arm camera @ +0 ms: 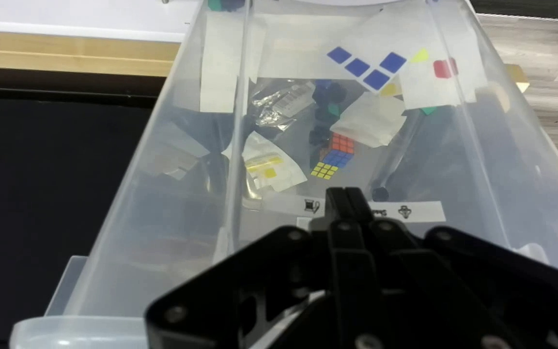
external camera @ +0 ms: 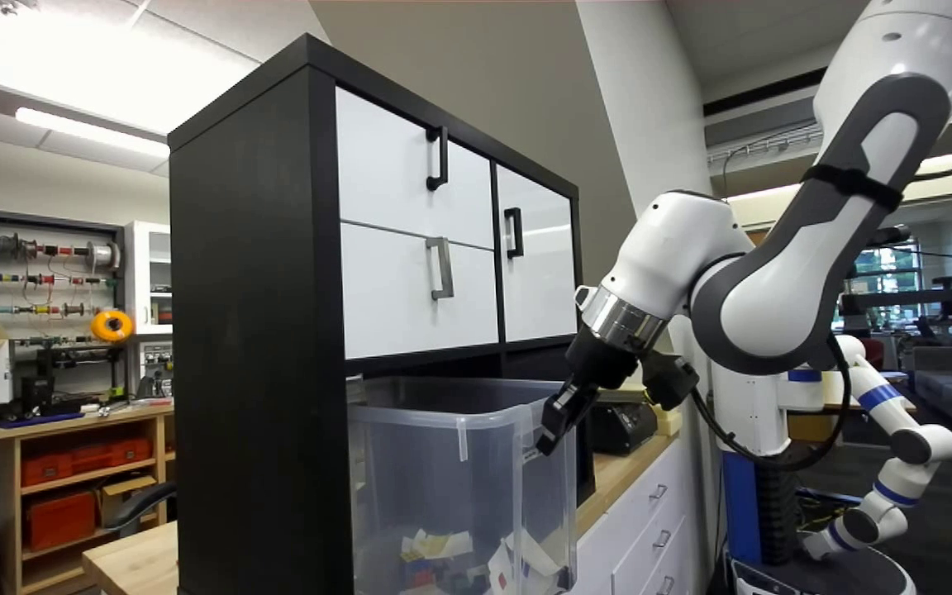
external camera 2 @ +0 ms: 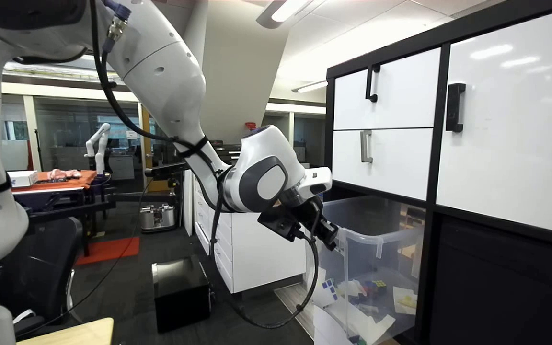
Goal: Push the clear storage bin backwards
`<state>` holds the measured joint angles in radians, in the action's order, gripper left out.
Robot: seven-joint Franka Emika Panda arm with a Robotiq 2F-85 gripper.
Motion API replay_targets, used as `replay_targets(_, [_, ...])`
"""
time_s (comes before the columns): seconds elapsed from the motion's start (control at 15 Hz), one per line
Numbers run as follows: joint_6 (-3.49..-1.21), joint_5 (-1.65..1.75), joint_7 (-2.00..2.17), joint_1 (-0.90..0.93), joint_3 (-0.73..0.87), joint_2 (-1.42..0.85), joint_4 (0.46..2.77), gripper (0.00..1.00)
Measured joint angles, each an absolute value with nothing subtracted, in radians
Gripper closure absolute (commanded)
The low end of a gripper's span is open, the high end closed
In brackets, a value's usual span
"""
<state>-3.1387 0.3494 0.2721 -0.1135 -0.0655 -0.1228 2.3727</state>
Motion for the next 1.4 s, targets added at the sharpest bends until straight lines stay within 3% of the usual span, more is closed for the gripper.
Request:
replay_targets(1.33, [-3.134, 0.389, 0.318, 0.17, 0.179, -0.405, 2.002, 1.0])
replay_targets(1.4, [-3.135, 0.389, 0.318, 0.176, 0.188, -0.406, 2.0, 0.74])
